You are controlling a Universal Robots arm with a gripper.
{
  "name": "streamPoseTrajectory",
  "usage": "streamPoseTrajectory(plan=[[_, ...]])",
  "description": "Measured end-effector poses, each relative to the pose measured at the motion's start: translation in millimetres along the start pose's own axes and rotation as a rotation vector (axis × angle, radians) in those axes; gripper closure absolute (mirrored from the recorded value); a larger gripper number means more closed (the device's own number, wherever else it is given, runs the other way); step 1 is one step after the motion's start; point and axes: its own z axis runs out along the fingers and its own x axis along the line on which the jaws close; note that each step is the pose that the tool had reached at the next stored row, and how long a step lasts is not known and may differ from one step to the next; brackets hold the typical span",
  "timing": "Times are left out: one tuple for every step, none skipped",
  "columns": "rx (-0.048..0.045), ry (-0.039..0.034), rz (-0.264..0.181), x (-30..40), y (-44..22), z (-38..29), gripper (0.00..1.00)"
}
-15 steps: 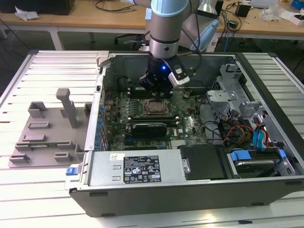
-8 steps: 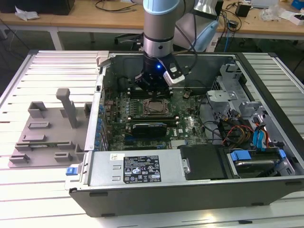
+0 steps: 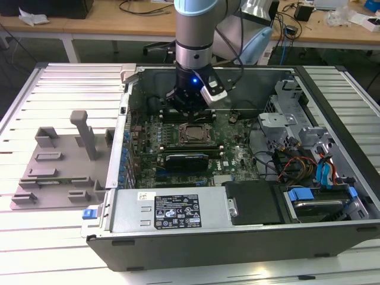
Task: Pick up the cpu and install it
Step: 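Install the first cpu locking lever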
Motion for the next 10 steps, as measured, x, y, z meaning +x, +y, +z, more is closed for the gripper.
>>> streamPoseTrajectory(plan=[[-0.0001, 0.0, 0.0, 0.0, 1.0, 0.0, 0.89], [0.0, 0.0001, 0.0, 0.0, 1.1, 0.0, 0.89], [0.0, 0.0001, 0.0, -0.1, 1.1, 0.0, 0.89], [0.0, 0.0001, 0.0, -0.1, 1.1, 0.0, 0.89], [0.0001, 0.0002, 0.0, -0.7, 1.1, 0.0, 0.89], [0.0001, 0.0002, 0.0, -2.4, 1.1, 0.0, 0.89], [0.0, 0.0003, 0.0, -3.2, 1.0, 0.0, 0.89], [0.0, 0.0003, 0.0, -4.4, 1.0, 0.1, 0.89], [0.0, 0.0005, 0.0, -5.5, 1.0, 0.1, 0.89], [0.0, 0.0008, 0.0, -6.6, 0.9, 0.1, 0.89]])
